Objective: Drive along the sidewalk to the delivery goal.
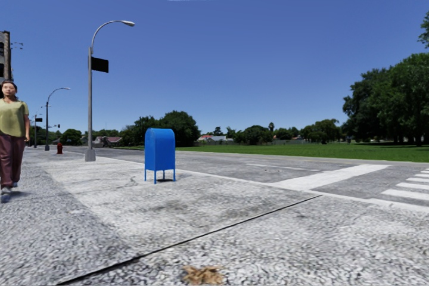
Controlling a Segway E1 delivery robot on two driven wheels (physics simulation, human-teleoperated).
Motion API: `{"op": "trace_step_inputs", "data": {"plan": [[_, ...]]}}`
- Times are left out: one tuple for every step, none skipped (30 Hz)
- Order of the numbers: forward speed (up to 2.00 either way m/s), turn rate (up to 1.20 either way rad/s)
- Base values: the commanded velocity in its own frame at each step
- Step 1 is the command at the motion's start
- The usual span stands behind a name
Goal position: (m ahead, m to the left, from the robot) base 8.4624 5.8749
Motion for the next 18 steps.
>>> {"op": "trace_step_inputs", "data": {"plan": [[1.54,0.67],[1.54,0.67],[1.54,0.67],[1.54,0.67],[1.54,0.67],[1.54,0.64],[1.54,0.59],[1.54,0.57],[1.54,0.57],[1.54,0.57],[1.54,0.53],[1.54,0.53],[1.54,0.43],[2.00,0.36],[2.00,0.21],[2.00,0.16],[2.00,0.16],[2.00,0.14]]}}
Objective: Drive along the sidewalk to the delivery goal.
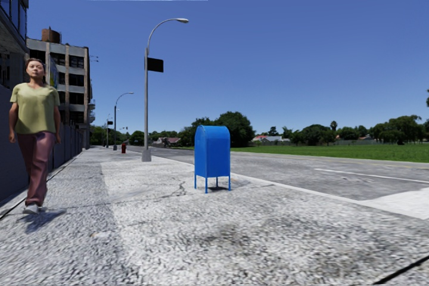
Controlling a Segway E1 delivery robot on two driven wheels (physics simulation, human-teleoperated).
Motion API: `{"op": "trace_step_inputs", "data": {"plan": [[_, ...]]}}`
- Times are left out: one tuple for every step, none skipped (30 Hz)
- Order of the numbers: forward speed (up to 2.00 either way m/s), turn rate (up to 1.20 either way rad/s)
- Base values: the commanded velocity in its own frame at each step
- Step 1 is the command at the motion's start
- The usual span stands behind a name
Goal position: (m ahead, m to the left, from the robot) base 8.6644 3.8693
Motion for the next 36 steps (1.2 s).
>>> {"op": "trace_step_inputs", "data": {"plan": [[2.00,0.14],[2.00,0.15],[2.00,0.15],[2.00,0.18],[2.00,0.19],[2.00,0.20],[2.00,0.20],[2.00,0.27],[2.00,0.40],[2.00,0.47],[2.00,0.47],[2.00,0.52],[2.00,0.56],[2.00,0.57],[2.00,0.57],[2.00,0.59],[2.00,0.60],[2.00,0.60],[2.00,0.60],[2.00,0.60],[2.00,0.60],[2.00,0.60],[2.00,0.60],[2.00,0.60],[2.00,0.60],[2.00,0.60],[2.00,0.60],[2.00,0.60],[2.00,0.60],[2.00,0.60],[2.00,0.60],[2.00,0.60],[2.00,0.60],[2.00,0.60],[2.00,0.60],[2.00,0.55]]}}
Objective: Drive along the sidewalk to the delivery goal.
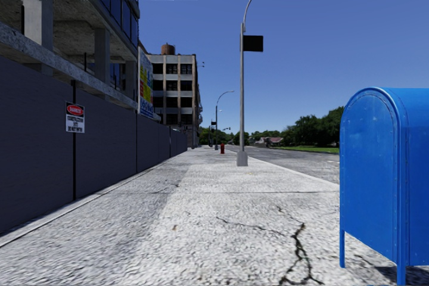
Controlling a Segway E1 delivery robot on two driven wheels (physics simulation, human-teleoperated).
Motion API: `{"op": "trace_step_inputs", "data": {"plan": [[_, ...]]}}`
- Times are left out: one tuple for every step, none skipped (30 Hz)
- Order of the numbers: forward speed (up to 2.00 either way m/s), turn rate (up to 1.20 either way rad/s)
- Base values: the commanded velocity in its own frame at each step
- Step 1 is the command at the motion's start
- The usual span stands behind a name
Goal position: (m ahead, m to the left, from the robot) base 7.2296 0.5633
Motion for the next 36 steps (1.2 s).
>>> {"op": "trace_step_inputs", "data": {"plan": [[2.00,0.48],[2.00,0.46],[2.00,0.45],[2.00,0.45],[2.00,0.39],[2.00,0.23],[2.00,0.25],[2.00,0.25],[2.00,0.29],[2.00,0.29],[2.00,0.29],[2.00,0.29],[2.00,0.25],[2.00,0.07],[2.00,0.00],[2.00,0.00],[2.00,0.00],[2.00,0.00],[2.00,0.00],[2.00,0.00],[2.00,0.00],[2.00,0.00],[2.00,0.00],[2.00,0.00],[2.00,0.00],[2.00,0.00],[2.00,0.00],[2.00,0.00],[2.00,0.00],[2.00,0.00],[2.00,0.00],[2.00,0.00],[2.00,0.00],[2.00,0.00],[2.00,0.00],[2.00,0.00]]}}
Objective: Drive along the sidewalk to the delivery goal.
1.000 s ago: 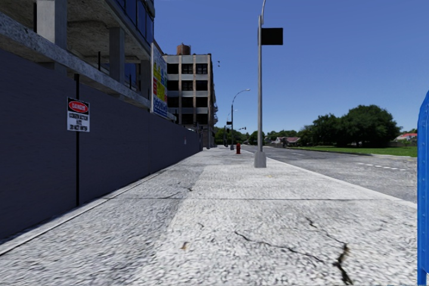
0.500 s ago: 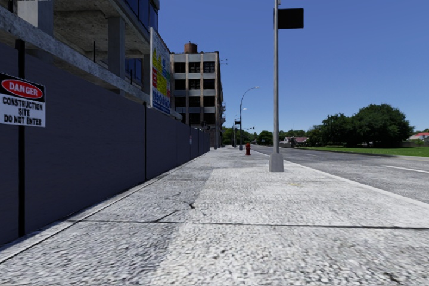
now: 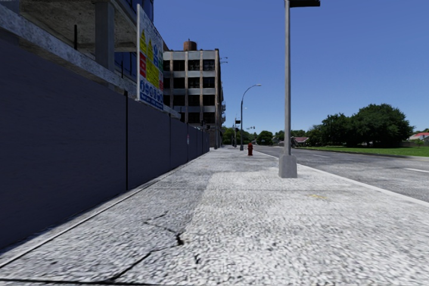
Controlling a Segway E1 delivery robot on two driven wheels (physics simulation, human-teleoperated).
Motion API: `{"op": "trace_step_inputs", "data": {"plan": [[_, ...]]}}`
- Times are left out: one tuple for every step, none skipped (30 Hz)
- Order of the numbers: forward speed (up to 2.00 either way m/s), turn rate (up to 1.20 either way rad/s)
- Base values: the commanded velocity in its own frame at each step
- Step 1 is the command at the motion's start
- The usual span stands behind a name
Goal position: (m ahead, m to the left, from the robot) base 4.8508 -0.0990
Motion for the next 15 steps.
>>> {"op": "trace_step_inputs", "data": {"plan": [[2.00,0.00],[2.00,0.00],[2.00,0.00],[2.00,0.00],[2.00,0.00],[2.00,0.00],[2.00,0.00],[2.00,0.00],[2.00,0.00],[2.00,0.00],[2.00,0.00],[2.00,0.00],[2.00,0.00],[2.00,0.00],[2.00,0.00]]}}
